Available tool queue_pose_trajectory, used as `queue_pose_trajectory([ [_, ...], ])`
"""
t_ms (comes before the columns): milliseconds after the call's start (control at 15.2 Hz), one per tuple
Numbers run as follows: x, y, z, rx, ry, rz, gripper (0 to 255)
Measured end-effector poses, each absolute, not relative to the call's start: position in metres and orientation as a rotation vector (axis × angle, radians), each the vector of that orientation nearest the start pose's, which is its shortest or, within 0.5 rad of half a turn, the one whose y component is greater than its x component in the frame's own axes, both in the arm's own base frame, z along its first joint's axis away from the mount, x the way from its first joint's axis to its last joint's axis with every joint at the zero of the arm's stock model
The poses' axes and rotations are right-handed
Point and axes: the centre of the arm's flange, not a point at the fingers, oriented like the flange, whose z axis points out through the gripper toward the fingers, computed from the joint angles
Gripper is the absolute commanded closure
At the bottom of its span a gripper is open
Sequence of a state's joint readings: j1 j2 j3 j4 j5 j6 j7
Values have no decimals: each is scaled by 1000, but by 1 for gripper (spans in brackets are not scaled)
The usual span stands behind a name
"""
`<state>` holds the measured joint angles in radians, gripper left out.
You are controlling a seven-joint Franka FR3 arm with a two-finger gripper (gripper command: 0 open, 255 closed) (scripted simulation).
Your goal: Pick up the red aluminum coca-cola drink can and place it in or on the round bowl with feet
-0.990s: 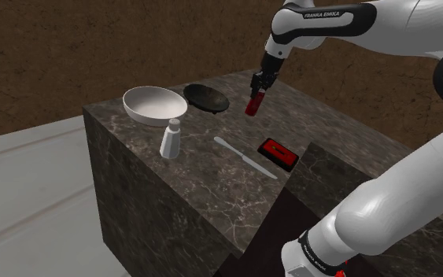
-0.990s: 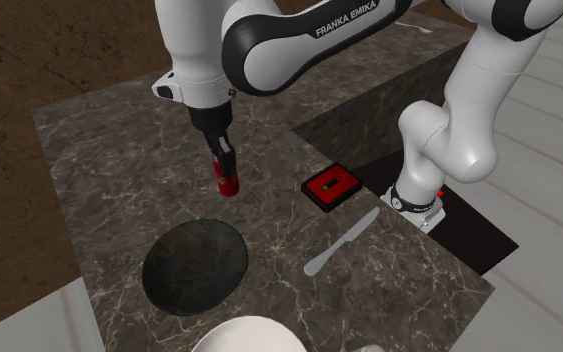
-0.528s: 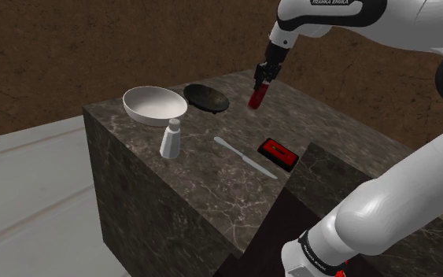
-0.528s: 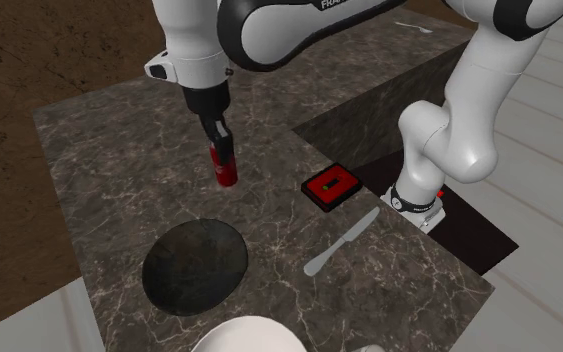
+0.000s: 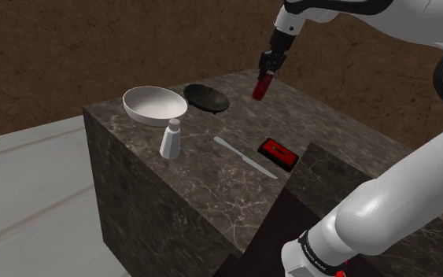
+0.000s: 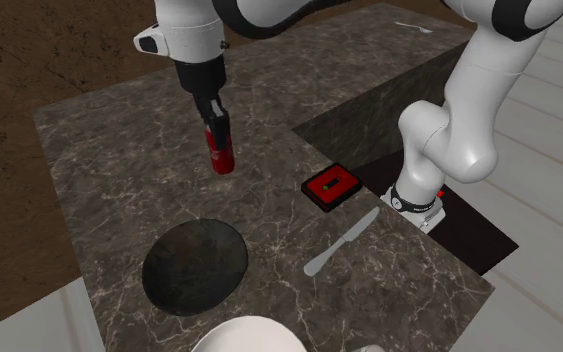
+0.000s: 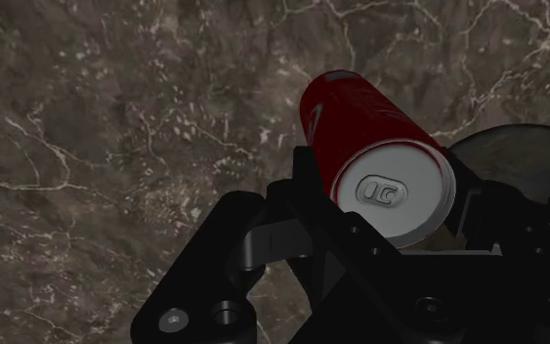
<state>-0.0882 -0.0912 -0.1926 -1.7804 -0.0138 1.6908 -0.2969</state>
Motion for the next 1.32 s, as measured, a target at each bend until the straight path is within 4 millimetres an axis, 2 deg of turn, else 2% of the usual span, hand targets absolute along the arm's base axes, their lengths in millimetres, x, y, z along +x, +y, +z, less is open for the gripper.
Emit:
queue_pose_trajectory([
  [396, 511, -152, 616, -3138, -29, -2, 255],
  [528, 519, -142, 623, -3138, -29, -1, 255],
  [1320, 611, -18, 651, -3138, -31, -1, 255],
])
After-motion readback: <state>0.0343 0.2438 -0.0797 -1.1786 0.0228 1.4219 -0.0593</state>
